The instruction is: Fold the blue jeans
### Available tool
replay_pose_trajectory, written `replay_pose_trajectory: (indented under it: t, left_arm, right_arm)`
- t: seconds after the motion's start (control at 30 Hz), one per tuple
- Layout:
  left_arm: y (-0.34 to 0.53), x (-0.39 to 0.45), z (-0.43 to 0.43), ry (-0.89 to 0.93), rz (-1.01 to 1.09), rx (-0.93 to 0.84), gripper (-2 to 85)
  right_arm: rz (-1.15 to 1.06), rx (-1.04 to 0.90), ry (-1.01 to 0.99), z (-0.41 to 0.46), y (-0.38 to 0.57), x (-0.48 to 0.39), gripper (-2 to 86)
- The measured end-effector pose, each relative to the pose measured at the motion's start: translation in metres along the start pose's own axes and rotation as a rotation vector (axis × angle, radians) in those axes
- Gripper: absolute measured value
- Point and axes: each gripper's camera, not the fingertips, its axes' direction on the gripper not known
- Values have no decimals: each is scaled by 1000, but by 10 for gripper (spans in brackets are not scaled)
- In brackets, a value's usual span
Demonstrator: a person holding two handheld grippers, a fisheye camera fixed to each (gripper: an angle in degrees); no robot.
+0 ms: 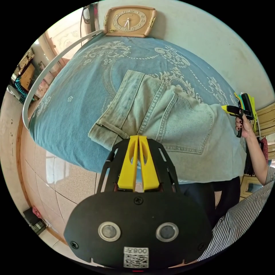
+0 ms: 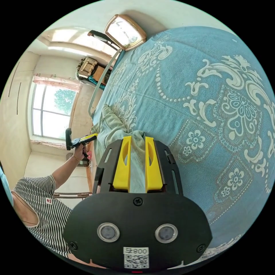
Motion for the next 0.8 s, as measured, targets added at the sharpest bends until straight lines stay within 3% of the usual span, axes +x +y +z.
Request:
replay_pose_trajectory:
  t: [0.27,0.43,0.57,0.8]
  left_arm:
    - [11,-18,-8,-32,40,80,8]
    - [-11,39,-32,243,251,247,30]
    - [-49,96,1,466,473,137,60]
    - [-78,164,38,425,722,-12,83]
  right_arm:
    - [25,-83,-75,-24,-37,-30,39]
    - [-91,129,-18,-61,0,-92,23]
    - [-191,145,89,-50,39,-149,15]
    - [-152,171,80,-59,49,-164,7]
